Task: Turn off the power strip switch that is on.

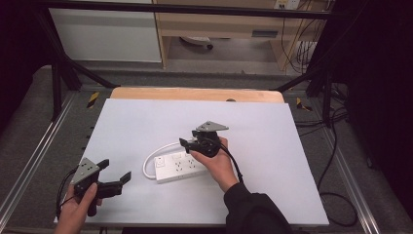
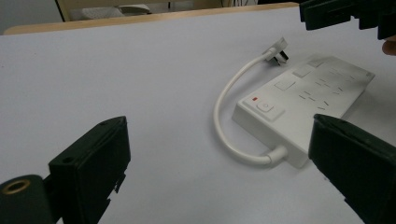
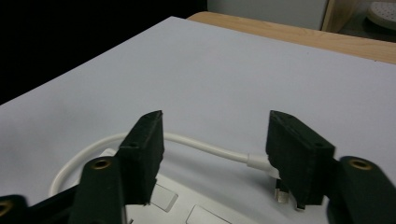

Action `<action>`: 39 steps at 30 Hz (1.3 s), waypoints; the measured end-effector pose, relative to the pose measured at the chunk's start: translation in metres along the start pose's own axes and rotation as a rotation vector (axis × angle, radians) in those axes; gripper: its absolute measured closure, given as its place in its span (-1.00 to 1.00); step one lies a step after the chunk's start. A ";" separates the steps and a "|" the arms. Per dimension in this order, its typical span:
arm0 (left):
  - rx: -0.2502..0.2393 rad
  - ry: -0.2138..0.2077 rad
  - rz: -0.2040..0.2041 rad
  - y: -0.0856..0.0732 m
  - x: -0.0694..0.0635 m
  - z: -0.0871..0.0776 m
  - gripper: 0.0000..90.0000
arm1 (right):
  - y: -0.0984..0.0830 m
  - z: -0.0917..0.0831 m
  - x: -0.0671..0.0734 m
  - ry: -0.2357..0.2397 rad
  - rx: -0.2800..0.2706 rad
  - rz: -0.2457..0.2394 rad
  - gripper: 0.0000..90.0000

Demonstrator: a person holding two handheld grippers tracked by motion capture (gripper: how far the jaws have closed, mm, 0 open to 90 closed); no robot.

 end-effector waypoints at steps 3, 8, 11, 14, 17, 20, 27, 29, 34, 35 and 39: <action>-0.001 0.001 -0.001 0.000 0.000 0.000 -0.88 | 0.002 -0.002 -0.001 -0.006 -0.015 0.007 -0.46; -0.001 0.003 -0.002 0.000 0.000 0.000 -0.88 | 0.008 -0.007 0.000 -0.011 -0.041 0.012 -0.70; 0.001 0.003 -0.002 0.000 0.001 0.000 -0.88 | 0.011 -0.009 0.000 -0.017 -0.051 0.014 -0.79; -0.001 0.005 -0.003 0.000 0.001 0.000 -0.88 | 0.012 -0.012 0.000 -0.024 -0.058 0.013 -0.83; -0.001 0.003 -0.003 0.000 0.001 0.000 -0.88 | 0.015 -0.015 -0.002 -0.025 -0.069 0.014 -0.84; 0.000 0.003 -0.003 -0.001 0.001 0.000 -0.88 | 0.016 -0.019 -0.004 -0.033 -0.071 0.014 -0.85; 0.000 0.006 -0.001 -0.001 0.002 0.000 -0.88 | 0.018 -0.030 -0.012 -0.058 -0.076 0.012 -0.88; 0.000 0.006 -0.001 -0.001 0.002 0.000 -0.88 | 0.017 -0.034 -0.013 -0.065 -0.077 0.014 -0.88; 0.002 0.007 -0.002 -0.001 0.002 0.000 -0.88 | 0.019 -0.043 -0.018 -0.085 -0.087 0.007 -0.88; 0.003 0.007 -0.002 -0.001 0.002 0.000 -0.88 | 0.019 -0.046 -0.019 -0.088 -0.089 0.006 -0.88; 0.004 0.008 -0.001 -0.001 0.002 0.000 -0.88 | 0.019 -0.056 -0.023 -0.105 -0.095 0.006 -0.89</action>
Point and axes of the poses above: each handheld gripper's, and its own axes: z roughly forward along the jaws, y roughly out of its top, x roughly to its left, the point moved 6 cm from there along z, roughly forward along the jaws, and after that the axes turned 12 degrees about y, right-handed, at the moved point
